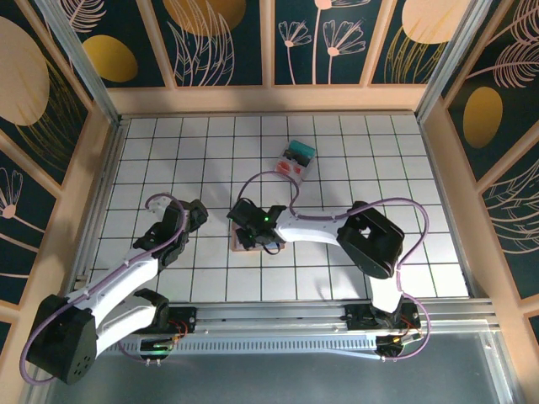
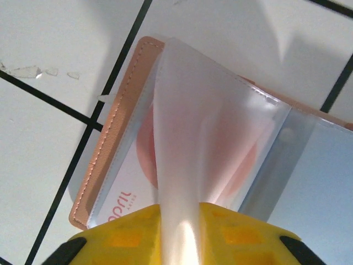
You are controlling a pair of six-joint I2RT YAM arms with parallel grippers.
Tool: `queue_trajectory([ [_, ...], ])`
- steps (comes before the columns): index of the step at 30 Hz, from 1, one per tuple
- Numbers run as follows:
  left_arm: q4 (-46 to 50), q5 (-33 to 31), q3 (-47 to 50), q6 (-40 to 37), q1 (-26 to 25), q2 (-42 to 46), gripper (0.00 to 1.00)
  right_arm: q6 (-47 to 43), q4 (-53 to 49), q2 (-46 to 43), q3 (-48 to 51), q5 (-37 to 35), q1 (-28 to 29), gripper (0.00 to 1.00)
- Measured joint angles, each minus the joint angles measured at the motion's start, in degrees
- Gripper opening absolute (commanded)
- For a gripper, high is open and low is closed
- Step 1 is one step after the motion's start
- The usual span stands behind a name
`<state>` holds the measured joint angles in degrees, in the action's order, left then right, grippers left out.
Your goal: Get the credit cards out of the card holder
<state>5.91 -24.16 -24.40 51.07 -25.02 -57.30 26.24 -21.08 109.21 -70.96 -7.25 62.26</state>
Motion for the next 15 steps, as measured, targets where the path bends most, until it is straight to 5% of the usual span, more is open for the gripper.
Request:
queue_trajectory([
  [15, -0.24, 1.6, -1.7, -1.57, 0.0, 0.66, 0.99, 1.62, -3.32, -1.11, 0.61, -10.23, 0.0, 0.33],
])
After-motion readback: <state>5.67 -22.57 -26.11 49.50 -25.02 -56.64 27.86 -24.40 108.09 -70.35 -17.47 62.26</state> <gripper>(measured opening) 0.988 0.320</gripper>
